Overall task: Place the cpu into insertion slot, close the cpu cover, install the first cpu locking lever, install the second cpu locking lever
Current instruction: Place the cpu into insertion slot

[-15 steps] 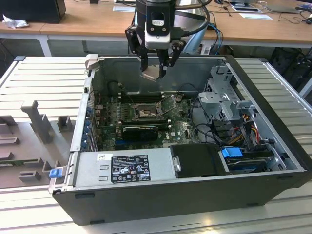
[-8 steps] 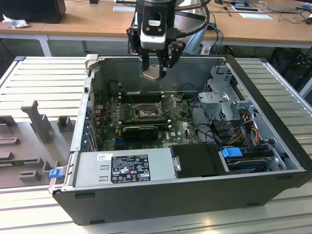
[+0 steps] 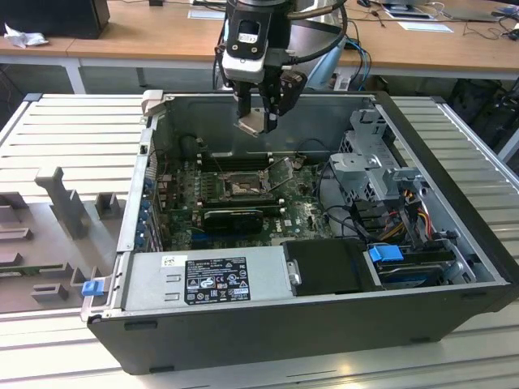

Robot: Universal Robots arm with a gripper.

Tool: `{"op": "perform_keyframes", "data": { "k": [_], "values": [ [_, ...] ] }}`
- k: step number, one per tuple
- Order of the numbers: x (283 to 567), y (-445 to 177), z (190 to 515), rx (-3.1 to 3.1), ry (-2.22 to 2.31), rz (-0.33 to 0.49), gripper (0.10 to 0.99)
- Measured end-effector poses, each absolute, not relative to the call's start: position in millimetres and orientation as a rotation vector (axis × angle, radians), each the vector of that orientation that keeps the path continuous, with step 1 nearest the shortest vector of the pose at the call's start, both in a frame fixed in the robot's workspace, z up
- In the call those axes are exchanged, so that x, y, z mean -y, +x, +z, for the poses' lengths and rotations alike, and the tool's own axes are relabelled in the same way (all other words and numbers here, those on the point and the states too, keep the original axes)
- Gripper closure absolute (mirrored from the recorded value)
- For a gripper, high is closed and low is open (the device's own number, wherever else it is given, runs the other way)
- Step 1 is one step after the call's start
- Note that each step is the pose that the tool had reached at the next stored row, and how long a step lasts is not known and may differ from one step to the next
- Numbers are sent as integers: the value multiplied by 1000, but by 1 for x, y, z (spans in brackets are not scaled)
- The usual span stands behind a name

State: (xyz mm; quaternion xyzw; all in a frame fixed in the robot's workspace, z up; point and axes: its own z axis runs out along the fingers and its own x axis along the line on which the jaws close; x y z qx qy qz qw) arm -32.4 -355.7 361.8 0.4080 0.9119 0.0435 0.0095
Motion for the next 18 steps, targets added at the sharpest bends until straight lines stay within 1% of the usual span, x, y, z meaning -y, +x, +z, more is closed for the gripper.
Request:
{"op": "perform_keyframes", "data": {
  "k": [12,18],
  "values": [
    [356,-32,350,-2777,1408,126,553],
    [356,-32,348,-2651,1620,122,553]
  ]
}}
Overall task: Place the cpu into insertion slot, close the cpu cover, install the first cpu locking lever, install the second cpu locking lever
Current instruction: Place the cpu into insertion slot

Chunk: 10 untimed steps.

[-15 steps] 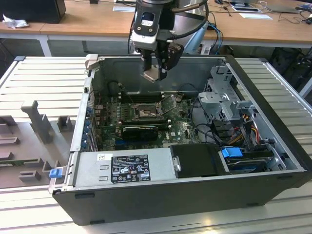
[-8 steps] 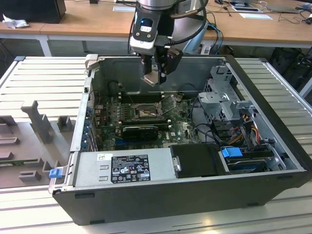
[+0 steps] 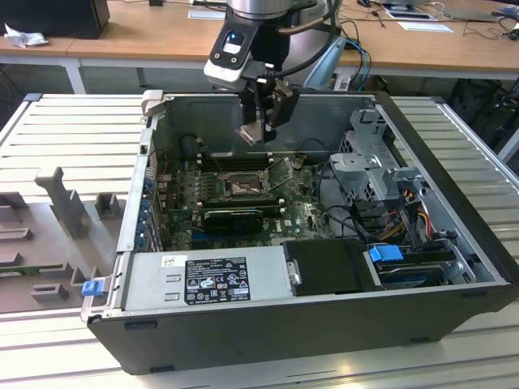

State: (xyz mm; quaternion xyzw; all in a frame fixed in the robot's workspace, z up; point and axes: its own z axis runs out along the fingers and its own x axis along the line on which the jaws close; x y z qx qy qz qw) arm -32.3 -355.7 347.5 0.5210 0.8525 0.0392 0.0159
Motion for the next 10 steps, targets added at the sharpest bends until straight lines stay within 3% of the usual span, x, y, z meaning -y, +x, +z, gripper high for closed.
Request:
{"op": "perform_keyframes", "data": {
  "k": [10],
  "values": [
    [356,-32,342,-2429,1924,115,553]
  ]
}}
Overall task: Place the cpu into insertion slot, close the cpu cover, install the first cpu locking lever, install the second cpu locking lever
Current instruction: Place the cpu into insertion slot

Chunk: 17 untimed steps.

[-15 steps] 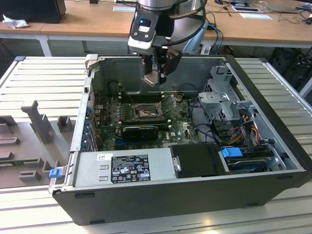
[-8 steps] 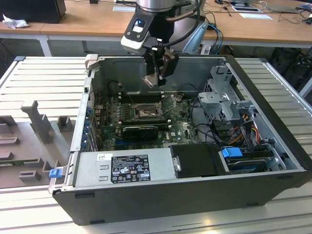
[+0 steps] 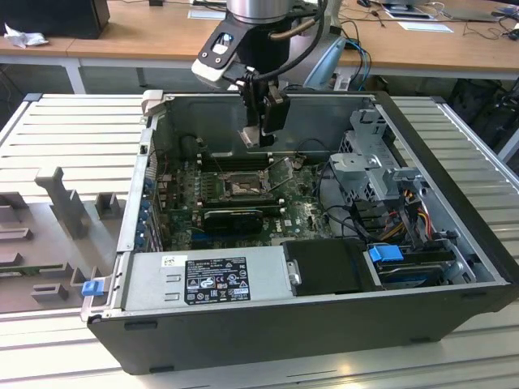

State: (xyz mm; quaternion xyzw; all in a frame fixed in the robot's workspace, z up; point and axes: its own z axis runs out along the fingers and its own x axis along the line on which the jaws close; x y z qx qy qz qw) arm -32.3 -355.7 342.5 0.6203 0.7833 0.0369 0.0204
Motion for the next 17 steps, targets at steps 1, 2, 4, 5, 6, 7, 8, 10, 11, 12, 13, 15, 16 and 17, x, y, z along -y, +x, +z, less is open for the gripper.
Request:
{"op": "perform_keyframes", "data": {
  "k": [1,2,4,5,6,7,8,10,11,12,13,15,16,17],
  "values": [
    [356,-32,342,-2414,1942,114,553],
    [356,-32,342,-2392,1967,113,553],
    [356,-32,342,-2361,2004,112,553],
    [356,-32,342,-2332,2036,111,553],
    [356,-32,341,-2320,2049,111,553],
    [356,-32,341,-2310,2060,110,553],
    [356,-32,341,-2302,2068,110,553],
    [356,-32,340,-2287,2084,109,553],
    [356,-32,339,-2284,2087,109,553],
    [356,-32,339,-2282,2090,108,553],
    [356,-32,338,-2282,2090,108,553],
    [356,-32,333,-2282,2091,108,553],
    [356,-32,331,-2282,2091,107,553],
    [356,-32,329,-2282,2091,107,553]
  ]
}}
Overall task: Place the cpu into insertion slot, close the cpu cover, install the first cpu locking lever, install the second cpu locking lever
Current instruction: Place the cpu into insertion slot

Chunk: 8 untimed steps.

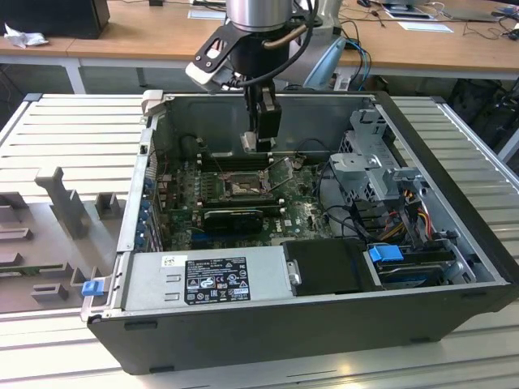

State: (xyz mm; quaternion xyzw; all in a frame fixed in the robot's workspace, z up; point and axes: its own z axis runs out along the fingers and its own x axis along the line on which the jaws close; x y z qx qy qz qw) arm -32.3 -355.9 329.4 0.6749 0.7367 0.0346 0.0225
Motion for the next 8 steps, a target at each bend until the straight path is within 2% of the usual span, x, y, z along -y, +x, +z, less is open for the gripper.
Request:
{"op": "perform_keyframes", "data": {
  "k": [8],
  "values": [
    [356,-32,315,-2220,2161,100,553]
  ]
}}
